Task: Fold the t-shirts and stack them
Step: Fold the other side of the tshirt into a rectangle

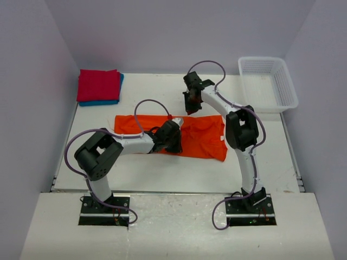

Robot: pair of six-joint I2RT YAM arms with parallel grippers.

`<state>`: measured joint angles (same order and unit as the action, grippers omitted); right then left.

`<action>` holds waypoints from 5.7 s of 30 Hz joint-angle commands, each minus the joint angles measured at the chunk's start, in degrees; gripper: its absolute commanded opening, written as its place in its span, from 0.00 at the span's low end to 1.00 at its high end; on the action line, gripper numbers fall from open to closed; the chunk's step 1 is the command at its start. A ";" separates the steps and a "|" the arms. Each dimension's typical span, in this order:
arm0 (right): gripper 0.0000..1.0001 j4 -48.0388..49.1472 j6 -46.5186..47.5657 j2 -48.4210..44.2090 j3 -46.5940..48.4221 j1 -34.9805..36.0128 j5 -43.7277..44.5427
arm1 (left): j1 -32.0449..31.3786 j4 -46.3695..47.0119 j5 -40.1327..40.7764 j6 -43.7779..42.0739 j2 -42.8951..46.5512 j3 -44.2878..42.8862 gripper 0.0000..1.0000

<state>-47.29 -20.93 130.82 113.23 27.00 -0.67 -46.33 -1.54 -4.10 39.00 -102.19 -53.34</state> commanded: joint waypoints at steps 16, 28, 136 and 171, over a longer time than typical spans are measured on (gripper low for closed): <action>0.00 3.07 -2.62 -32.38 -32.01 1.56 4.36 | -1.05 -4.08 2.34 -1.74 -2.57 -1.15 0.00; 0.00 7.91 -4.30 -25.72 -35.71 2.18 2.25 | -1.14 -4.61 2.08 -2.00 -1.69 -1.15 0.00; 0.00 7.03 -18.97 -47.15 -63.04 -3.63 10.78 | 3.43 -7.16 -0.56 -6.57 4.90 5.00 0.00; 0.00 12.57 -15.99 -49.35 -64.80 -3.54 5.76 | 32.61 -38.88 24.40 6.62 18.70 -0.18 0.52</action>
<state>-36.58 -38.30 82.41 48.49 23.59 6.24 -15.99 -35.35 17.37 45.32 -84.36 -52.56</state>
